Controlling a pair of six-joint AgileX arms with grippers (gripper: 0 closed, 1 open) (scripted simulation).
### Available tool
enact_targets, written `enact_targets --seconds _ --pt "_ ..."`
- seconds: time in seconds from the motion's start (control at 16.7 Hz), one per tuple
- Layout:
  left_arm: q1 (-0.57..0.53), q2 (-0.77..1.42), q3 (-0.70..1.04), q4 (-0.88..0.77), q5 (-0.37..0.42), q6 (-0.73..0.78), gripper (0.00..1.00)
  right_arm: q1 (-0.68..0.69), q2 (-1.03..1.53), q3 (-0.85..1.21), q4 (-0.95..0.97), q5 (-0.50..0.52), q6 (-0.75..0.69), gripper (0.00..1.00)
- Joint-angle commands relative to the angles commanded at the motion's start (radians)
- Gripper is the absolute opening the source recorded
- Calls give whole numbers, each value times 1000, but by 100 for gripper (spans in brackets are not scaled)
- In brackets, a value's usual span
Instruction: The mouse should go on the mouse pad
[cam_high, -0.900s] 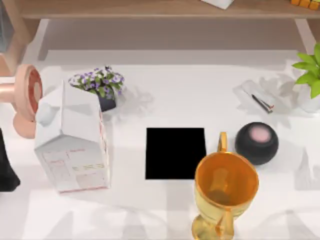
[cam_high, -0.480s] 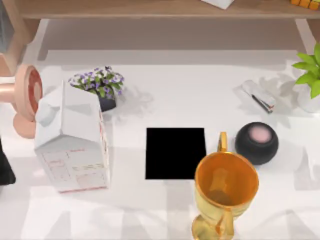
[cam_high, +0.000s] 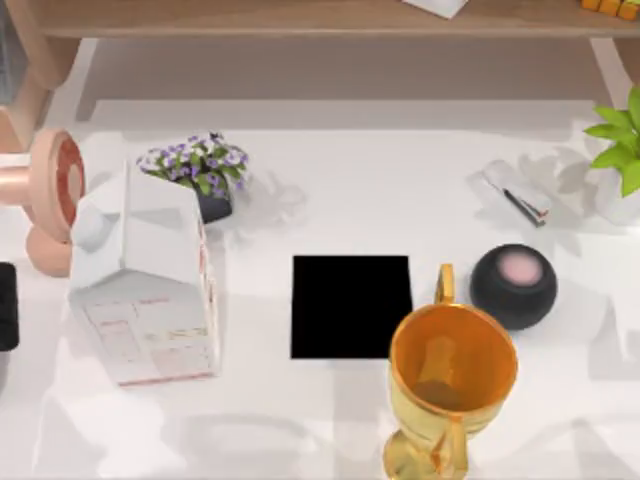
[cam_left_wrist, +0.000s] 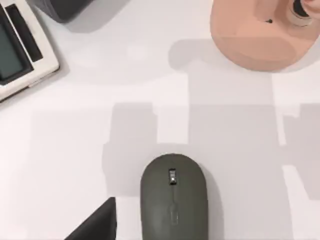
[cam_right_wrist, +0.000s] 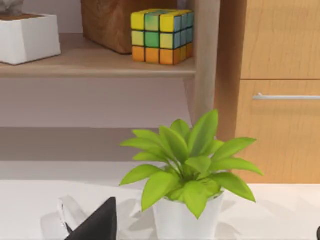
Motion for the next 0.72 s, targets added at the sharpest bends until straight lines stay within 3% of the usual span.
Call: enact_targets --seconds 0.42,0.72 --pt "66 535 360 -358 -3 33 100 0 0 0 0 0 0 100" --pt "87 708 491 -471 -3 46 100 0 0 0 0 0 0 100"
